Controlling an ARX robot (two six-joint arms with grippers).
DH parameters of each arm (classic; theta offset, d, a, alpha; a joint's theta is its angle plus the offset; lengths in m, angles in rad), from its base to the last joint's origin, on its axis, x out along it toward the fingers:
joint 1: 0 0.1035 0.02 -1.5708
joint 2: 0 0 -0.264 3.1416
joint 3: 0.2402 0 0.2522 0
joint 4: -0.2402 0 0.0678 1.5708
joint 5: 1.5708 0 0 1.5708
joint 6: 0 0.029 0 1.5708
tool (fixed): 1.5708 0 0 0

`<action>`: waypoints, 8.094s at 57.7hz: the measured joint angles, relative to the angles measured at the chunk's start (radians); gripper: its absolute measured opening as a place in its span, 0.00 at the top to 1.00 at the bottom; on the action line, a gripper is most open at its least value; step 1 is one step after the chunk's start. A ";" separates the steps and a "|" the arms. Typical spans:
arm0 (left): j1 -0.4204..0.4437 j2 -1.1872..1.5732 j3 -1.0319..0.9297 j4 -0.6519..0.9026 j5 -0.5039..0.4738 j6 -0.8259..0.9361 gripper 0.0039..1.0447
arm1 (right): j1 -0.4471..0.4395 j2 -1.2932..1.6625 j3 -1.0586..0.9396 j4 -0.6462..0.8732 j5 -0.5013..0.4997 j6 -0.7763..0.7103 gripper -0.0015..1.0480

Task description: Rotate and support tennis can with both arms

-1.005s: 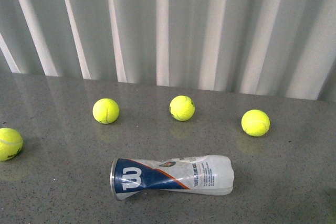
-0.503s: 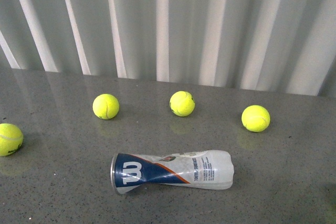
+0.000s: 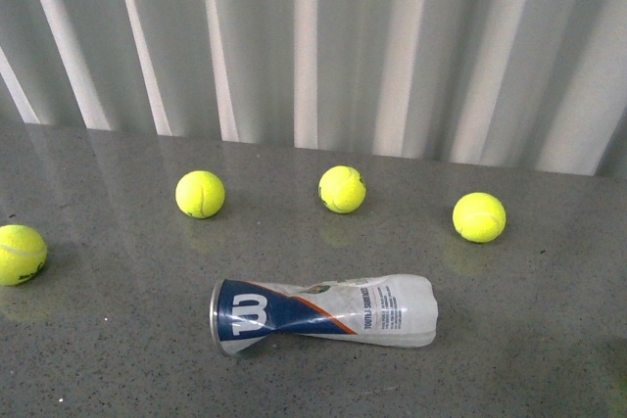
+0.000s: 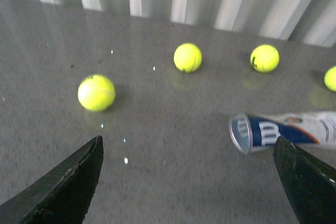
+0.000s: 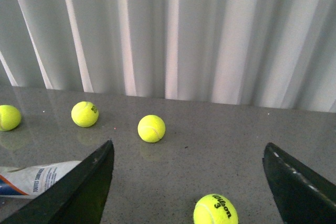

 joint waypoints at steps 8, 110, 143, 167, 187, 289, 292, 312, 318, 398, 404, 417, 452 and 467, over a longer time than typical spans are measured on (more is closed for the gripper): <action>-0.036 0.536 0.249 0.358 0.016 0.003 0.06 | 0.000 0.000 0.000 0.000 0.000 0.001 0.08; -0.288 1.719 0.548 0.802 0.468 -0.639 0.36 | 0.000 0.000 0.000 0.000 0.000 0.001 0.07; -0.308 1.475 0.535 0.646 0.462 -0.492 0.97 | 0.000 0.000 0.000 0.000 0.000 0.001 0.07; -0.510 1.073 0.795 -0.060 0.280 0.404 0.97 | 0.000 0.000 0.000 0.000 0.000 0.001 0.07; -0.565 1.231 1.186 -0.559 0.070 1.423 0.97 | 0.000 0.000 0.000 0.000 0.000 0.001 0.07; -0.535 1.726 1.713 -1.176 0.043 1.432 0.97 | 0.000 0.000 0.000 0.000 0.000 0.001 0.07; -0.536 1.727 1.709 -1.163 0.043 1.433 0.97 | 0.000 0.000 0.000 0.000 0.000 0.001 0.07; -0.546 1.730 1.677 -1.093 0.043 1.433 0.48 | 0.000 0.000 0.000 0.000 0.000 0.001 0.07; -0.546 1.730 1.677 -1.093 0.040 1.434 0.26 | 0.000 0.000 0.000 0.000 0.000 0.001 0.07; 0.002 0.624 0.124 0.749 -0.035 0.073 0.89 | 0.000 0.000 0.000 0.000 0.000 0.001 0.07; 0.002 0.570 0.071 0.751 -0.035 0.062 0.97 | 0.000 0.000 0.000 0.000 0.000 0.001 0.07; 0.002 0.454 -0.021 0.734 -0.035 0.054 0.97 | 0.000 0.000 0.000 0.000 0.000 0.001 0.07; 0.002 0.157 -0.150 0.586 -0.035 0.051 0.97 | 0.000 0.000 0.000 0.000 0.000 0.001 0.07; 0.002 0.019 -0.150 0.461 -0.035 0.051 0.97 | 0.000 0.000 0.000 0.000 0.000 0.001 0.07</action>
